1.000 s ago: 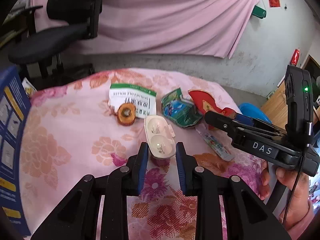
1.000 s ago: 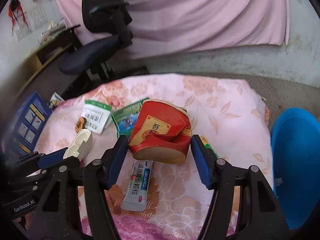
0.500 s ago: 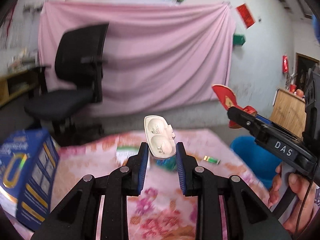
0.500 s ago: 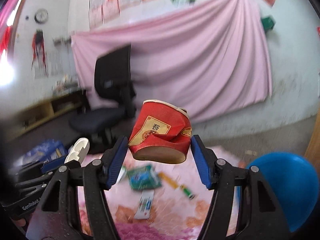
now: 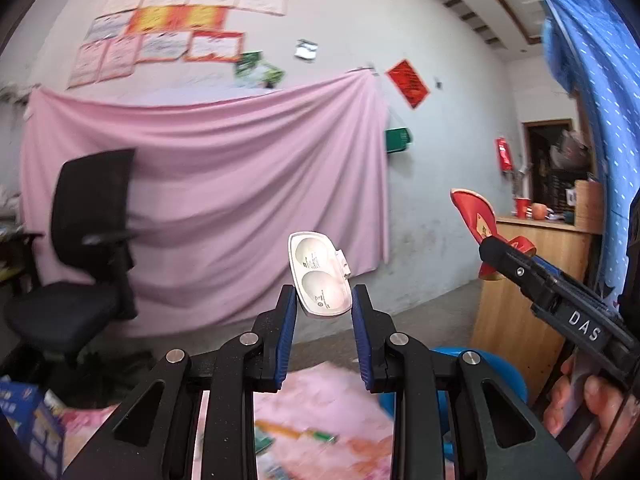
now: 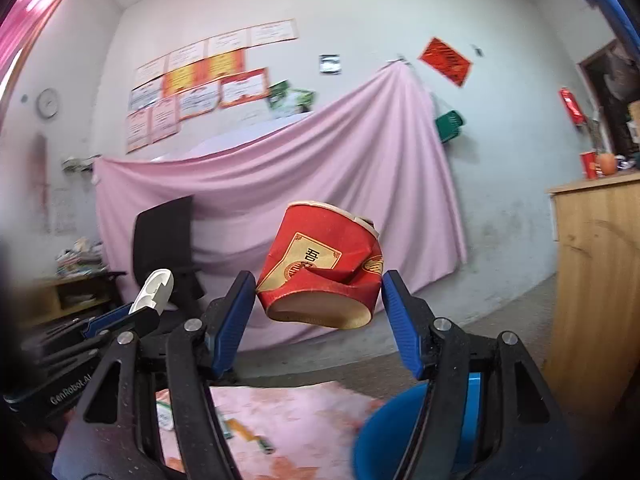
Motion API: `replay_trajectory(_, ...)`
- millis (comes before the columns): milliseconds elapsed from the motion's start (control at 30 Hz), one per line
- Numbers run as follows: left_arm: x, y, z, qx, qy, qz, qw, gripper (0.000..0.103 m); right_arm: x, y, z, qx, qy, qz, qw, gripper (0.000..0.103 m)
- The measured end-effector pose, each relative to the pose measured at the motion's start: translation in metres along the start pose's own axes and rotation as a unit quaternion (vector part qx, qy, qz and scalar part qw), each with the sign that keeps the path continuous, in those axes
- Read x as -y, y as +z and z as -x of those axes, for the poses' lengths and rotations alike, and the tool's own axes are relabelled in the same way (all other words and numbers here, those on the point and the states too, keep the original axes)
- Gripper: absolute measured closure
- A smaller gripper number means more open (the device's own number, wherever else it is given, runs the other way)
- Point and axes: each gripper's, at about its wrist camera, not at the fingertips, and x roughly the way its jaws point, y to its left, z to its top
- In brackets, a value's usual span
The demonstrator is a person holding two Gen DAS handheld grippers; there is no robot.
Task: Collect trash
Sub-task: 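Lift the white case and red cup and carry them over the blue basin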
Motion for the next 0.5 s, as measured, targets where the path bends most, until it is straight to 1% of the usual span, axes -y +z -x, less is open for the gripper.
replay_trajectory(133, 0.040, 0.000, -0.026, -0.005, -0.038, -0.016, 0.9991, 0.080, 0.037, 0.006, 0.005, -0.006, -0.032, -0.032, 0.999, 0.017)
replay_trajectory(200, 0.055, -0.004, -0.041, -0.020, -0.054, -0.019, 0.9982, 0.080, 0.058, 0.005, 0.002, -0.024, -0.044, -0.062, 0.997, 0.017)
replay_trajectory(367, 0.081, -0.017, -0.080, -0.084, -0.080, -0.016, 0.9931, 0.080, 0.099, -0.008, -0.005, -0.076, -0.081, -0.114, 0.987, 0.017)
replay_trajectory(500, 0.089, -0.021, -0.112, -0.143, -0.102, 0.007, 0.9844, 0.080, 0.118, -0.020, -0.012, -0.119, -0.105, -0.130, 0.979, 0.017)
